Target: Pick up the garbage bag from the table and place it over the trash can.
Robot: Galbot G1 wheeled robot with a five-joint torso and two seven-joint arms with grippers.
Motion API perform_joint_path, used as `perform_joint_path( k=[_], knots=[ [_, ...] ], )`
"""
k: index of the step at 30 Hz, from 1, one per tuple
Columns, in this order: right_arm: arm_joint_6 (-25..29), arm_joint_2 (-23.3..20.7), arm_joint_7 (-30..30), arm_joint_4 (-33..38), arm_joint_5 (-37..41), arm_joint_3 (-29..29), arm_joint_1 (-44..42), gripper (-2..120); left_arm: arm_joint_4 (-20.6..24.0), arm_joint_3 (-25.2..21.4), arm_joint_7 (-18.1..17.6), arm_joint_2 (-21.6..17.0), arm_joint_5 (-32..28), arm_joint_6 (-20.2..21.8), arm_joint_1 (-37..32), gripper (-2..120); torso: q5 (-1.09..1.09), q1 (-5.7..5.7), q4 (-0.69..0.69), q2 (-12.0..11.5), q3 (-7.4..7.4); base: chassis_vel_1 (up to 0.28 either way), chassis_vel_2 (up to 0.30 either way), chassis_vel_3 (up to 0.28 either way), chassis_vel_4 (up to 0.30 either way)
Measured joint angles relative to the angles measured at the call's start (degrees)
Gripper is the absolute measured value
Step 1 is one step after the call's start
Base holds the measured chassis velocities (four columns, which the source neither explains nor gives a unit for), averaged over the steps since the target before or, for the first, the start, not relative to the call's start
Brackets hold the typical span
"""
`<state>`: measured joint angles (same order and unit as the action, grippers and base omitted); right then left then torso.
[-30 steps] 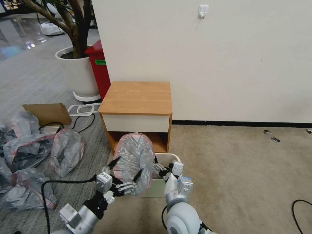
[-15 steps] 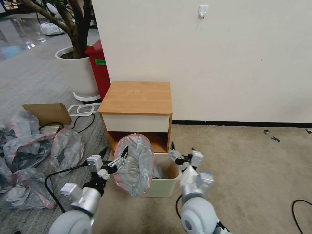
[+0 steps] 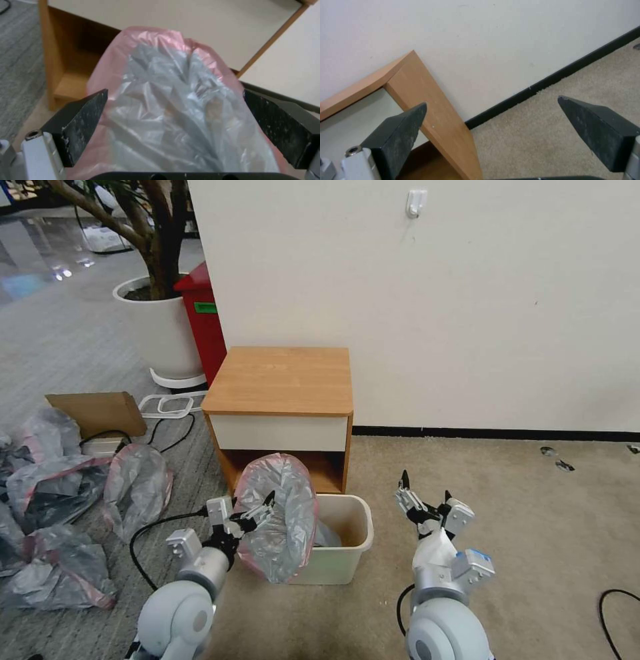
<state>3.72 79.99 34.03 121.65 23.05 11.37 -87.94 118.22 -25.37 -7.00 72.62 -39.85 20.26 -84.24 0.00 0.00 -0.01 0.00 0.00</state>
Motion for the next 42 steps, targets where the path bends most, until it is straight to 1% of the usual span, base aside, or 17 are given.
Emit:
perform_joint_path(
  k=[3, 4, 5, 7, 8, 10, 11, 13, 14, 15, 17, 18, 21, 24, 32, 38, 42],
  knots=[
    [0.3, 0.6, 0.0, -0.3, -0.5, -0.4, -0.2, 100, -0.2, 0.0, 0.1, -0.6, -0.7, 3.3, 0.9, 100, 0.00, 0.00, 0.01, 0.0, 0.00, 0.000, 0.000, 0.000, 0.000],
    [0.3, 0.6, 0.0, -0.3, -0.5, -0.4, -0.2, 100, -0.2, 0.0, 0.1, -0.6, -0.7, 3.3, 0.9, 100, 0.00, 0.00, 0.01, 0.0, 0.00, 0.000, 0.000, 0.000, 0.000],
    [0.4, 0.7, 0.0, -0.4, -0.6, -0.5, -0.2, 100, -0.2, -0.1, 0.1, -0.7, -0.7, 4.3, 1.1, 100, 0.00, 0.00, 0.01, 0.0, 0.00, 0.000, 0.000, 0.000, 0.000],
    [0.8, 0.9, 0.0, -0.5, -0.8, -0.4, -0.3, 100, -0.4, -0.5, -0.3, -1.1, -0.7, 8.7, 2.0, 100, 0.00, 0.00, 0.01, 0.0, 0.00, 0.000, 0.000, 0.000, 0.000],
    [0.8, 0.9, 0.0, -0.5, -0.8, -0.4, -0.3, 100, -0.4, -0.5, -0.3, -1.1, -0.7, 8.7, 2.0, 100, 0.00, 0.00, 0.01, 0.0, 0.00, 0.000, 0.000, 0.000, 0.000],
    [1.2, 0.9, 0.0, -0.5, -0.9, -0.3, -0.4, 100, -0.6, -0.6, -0.6, -1.2, -0.7, 11.3, 2.8, 100, 0.00, 0.00, 0.01, 0.0, 0.00, 0.000, 0.000, 0.000, 0.000],
    [1.6, 0.9, 0.0, -0.5, -0.9, -0.2, -0.7, 100, -0.8, -0.6, -1.3, -1.2, -0.6, 14.2, 3.9, 100, 0.00, 0.00, 0.01, 0.0, 0.00, 0.000, 0.000, 0.000, 0.000],
    [2.1, 0.8, 0.0, -0.5, -0.9, 0.1, -1.1, 100, -0.9, -0.8, -1.5, -1.2, -0.6, 17.5, 5.0, 100, 0.00, 0.00, 0.01, 0.0, 0.00, 0.000, 0.000, 0.000, 0.000],
    [2.1, 0.8, 0.0, -0.5, -0.9, 0.1, -1.1, 100, -0.9, -0.8, -1.5, -1.2, -0.6, 17.5, 5.0, 100, 0.00, 0.00, 0.01, 0.0, 0.00, 0.000, 0.000, 0.000, 0.000],
    [2.4, 0.8, 0.0, -0.5, -0.9, 0.3, -1.3, 100, -1.1, -0.9, -1.5, -1.2, -0.5, 19.5, 5.8, 97, 0.00, 0.00, 0.00, 0.0, 0.00, 0.000, 0.000, 0.000, 0.000],
    [2.9, 0.8, 0.0, -0.5, -0.9, 0.7, -1.6, 100, -1.7, -0.8, -1.6, -1.2, 0.6, 21.1, 6.7, 93, -0.01, 0.00, 0.00, 0.0, 0.00, 0.000, 0.000, 0.000, 0.000],
    [2.9, 0.8, 0.0, -0.5, -0.9, 0.7, -1.6, 100, -1.7, -0.8, -1.6, -1.2, 0.6, 21.1, 6.7, 93, -0.01, 0.00, 0.00, 0.0, 0.00, 0.000, 0.000, 0.000, 0.000],
    [3.4, 0.8, 0.1, -0.4, -0.9, 1.3, -2.0, 100, -2.6, -0.6, -1.6, -1.6, 3.5, 22.3, 7.3, 93, -0.01, 0.00, 0.00, 0.0, 0.00, 0.000, 0.000, 0.000, 0.000],
    [3.7, 0.8, 0.1, -0.3, -0.9, 1.5, -2.1, 100, -3.0, -0.6, -1.4, -2.0, 4.2, 22.4, 7.2, 93, 0.00, 0.00, 0.01, 0.0, 0.00, 0.000, 0.000, 0.000, 0.000],
    [3.9, 0.8, 0.2, 0.2, -1.6, 1.0, -2.4, 100, -5.0, 0.9, 0.8, -3.2, 4.2, 22.3, 8.7, 93, 0.00, 0.00, 0.01, 0.0, 0.00, 0.000, 0.000, 0.000, 0.000],
    [4.0, 0.6, 0.2, 1.0, -2.9, 0.4, -3.3, 100, -6.8, 3.3, 2.5, -5.1, 4.2, 22.1, 11.0, 88, 0.00, 0.00, 0.01, 0.0, 0.00, 0.000, 0.000, 0.000, 0.000],
    [4.5, 0.6, 0.2, 1.2, -3.4, 0.4, -3.9, 100, -8.5, 4.4, 3.1, -5.6, 4.2, 22.1, 11.6, 87, 0.00, 0.00, 0.01, 0.0, 0.00, 0.000, 0.000, 0.000, 0.000]
  ],
)
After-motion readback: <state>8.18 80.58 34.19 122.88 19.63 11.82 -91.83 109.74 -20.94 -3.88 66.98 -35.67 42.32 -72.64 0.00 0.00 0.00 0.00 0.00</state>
